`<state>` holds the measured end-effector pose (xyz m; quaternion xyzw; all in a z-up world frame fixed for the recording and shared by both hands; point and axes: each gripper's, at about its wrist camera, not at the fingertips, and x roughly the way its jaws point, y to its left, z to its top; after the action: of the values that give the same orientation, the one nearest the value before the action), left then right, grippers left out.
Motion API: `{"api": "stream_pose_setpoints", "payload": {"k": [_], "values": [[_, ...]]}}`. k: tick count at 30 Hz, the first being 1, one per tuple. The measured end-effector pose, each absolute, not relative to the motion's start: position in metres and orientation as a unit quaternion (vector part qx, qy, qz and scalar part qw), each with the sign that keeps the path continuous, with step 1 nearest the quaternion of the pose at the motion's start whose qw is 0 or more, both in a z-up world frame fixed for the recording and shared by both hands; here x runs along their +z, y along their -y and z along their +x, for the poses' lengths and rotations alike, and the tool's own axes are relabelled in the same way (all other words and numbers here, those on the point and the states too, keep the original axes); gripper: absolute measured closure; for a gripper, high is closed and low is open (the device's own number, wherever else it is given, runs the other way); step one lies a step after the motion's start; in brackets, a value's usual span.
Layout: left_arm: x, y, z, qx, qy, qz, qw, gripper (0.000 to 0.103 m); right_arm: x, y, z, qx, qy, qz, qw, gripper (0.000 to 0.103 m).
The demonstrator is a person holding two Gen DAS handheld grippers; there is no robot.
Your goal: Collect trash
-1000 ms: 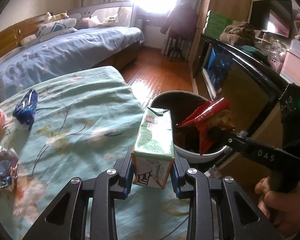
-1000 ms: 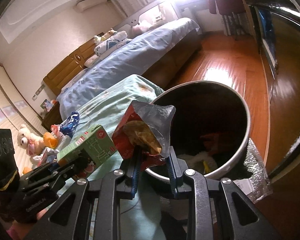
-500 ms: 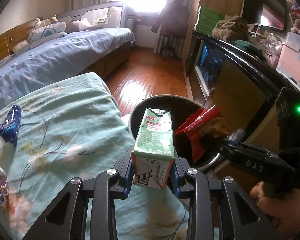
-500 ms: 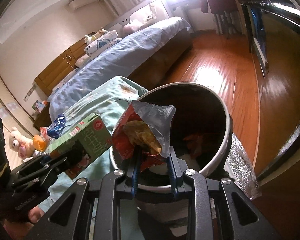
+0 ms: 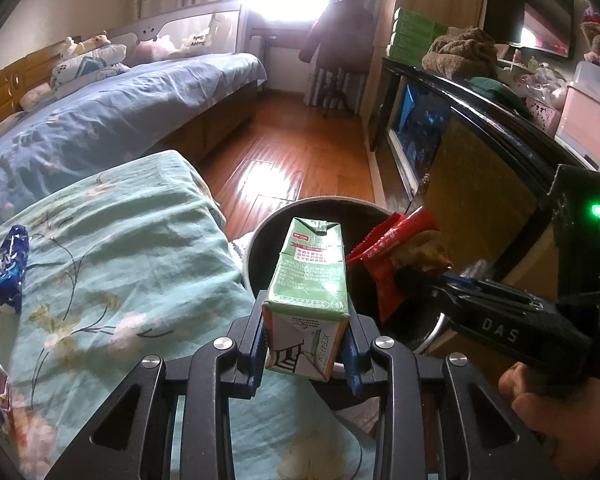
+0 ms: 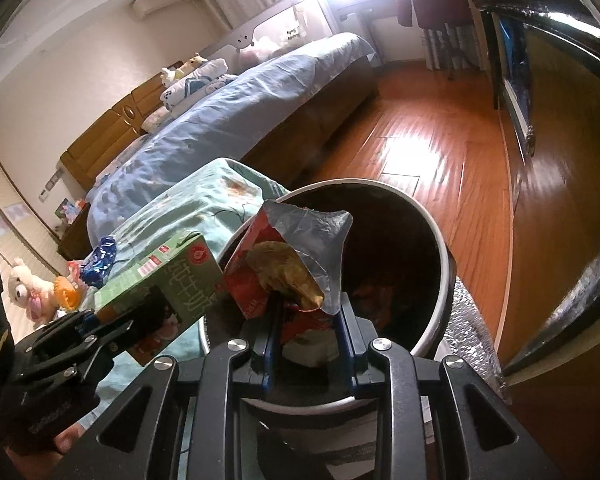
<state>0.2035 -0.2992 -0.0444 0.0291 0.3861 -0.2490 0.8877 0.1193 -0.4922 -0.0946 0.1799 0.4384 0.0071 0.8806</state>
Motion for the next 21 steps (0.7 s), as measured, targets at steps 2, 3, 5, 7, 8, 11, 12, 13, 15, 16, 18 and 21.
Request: {"api": "stream_pose_setpoints", "payload": {"k": [2, 3, 5, 7, 8, 11, 12, 13, 15, 16, 18, 21], "values": [[-0.045, 0.299, 0.204, -0.249, -0.386, 0.029, 0.888, 0.073, -0.095, 0.494, 0.120, 0.006, -0.439, 0.178, 0.880, 0.077], [-0.045, 0.299, 0.204, -0.250, -0.386, 0.029, 0.888, 0.073, -0.095, 0.494, 0.121, 0.004, -0.440, 0.177, 0.880, 0.076], [-0.045, 0.299, 0.204, -0.250, -0.386, 0.029, 0.887, 0.073, -0.096, 0.496, 0.122, 0.003, -0.442, 0.177, 0.880, 0.076], [-0.045, 0.302, 0.207, -0.249, -0.389, 0.029, 0.887, 0.073, -0.097, 0.498, 0.124, 0.001, -0.444, 0.175, 0.879, 0.075], [-0.046, 0.302, 0.208, -0.249, -0.390, 0.028, 0.886, 0.073, -0.098, 0.499, 0.125, 0.001, -0.445, 0.175, 0.878, 0.075], [-0.046, 0.306, 0.212, -0.248, -0.392, 0.029, 0.886, 0.073, -0.099, 0.502, 0.128, -0.001, -0.448, 0.175, 0.877, 0.074], [-0.047, 0.307, 0.213, -0.248, -0.392, 0.029, 0.885, 0.073, -0.099, 0.503, 0.128, -0.001, -0.448, 0.174, 0.877, 0.074], [-0.047, 0.308, 0.214, -0.248, -0.393, 0.029, 0.885, 0.073, -0.099, 0.503, 0.129, -0.002, -0.448, 0.174, 0.877, 0.074], [-0.048, 0.308, 0.216, -0.250, -0.394, 0.029, 0.884, 0.073, -0.099, 0.503, 0.129, -0.002, -0.449, 0.174, 0.877, 0.074], [-0.048, 0.308, 0.218, -0.250, -0.394, 0.029, 0.884, 0.073, -0.099, 0.503, 0.130, -0.002, -0.449, 0.174, 0.876, 0.074], [-0.048, 0.307, 0.220, -0.249, -0.396, 0.027, 0.884, 0.073, -0.099, 0.503, 0.130, -0.003, -0.449, 0.173, 0.876, 0.074], [-0.050, 0.306, 0.222, -0.250, -0.398, 0.025, 0.882, 0.073, -0.099, 0.504, 0.132, -0.005, -0.450, 0.172, 0.876, 0.074]]}}
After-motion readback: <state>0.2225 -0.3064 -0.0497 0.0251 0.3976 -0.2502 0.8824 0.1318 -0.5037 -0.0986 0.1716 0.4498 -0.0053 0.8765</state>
